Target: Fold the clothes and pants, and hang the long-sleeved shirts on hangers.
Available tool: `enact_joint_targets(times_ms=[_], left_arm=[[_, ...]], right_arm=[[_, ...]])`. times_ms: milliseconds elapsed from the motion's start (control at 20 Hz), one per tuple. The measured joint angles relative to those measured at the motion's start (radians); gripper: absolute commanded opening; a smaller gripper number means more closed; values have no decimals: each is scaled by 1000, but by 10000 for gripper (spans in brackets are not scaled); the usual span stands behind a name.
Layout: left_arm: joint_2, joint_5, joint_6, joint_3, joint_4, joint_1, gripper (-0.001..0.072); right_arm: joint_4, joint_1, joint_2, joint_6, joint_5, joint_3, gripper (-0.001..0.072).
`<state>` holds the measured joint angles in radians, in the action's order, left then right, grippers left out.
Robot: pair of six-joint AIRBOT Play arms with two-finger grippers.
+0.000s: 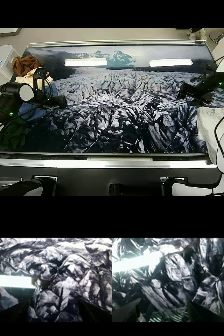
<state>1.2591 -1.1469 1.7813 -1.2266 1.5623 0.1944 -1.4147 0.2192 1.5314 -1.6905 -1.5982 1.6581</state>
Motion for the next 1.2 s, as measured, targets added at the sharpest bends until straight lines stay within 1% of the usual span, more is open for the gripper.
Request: enact_joint_targets(times_ms=[700, 850, 1050, 1200], left_arm=[[0, 0, 0, 0, 0, 0, 705], [0, 6, 20, 0, -5, 0, 705], [0, 74, 76, 0, -15, 0, 705], [0, 161, 90, 0, -17, 0, 705]], right_arm=[[0, 0, 0, 3, 0, 0, 632], [0, 0, 0, 3, 2, 0, 640], [-7, 0, 0, 4, 33, 0, 640], [-21, 0, 0, 10, 66, 0, 640]])
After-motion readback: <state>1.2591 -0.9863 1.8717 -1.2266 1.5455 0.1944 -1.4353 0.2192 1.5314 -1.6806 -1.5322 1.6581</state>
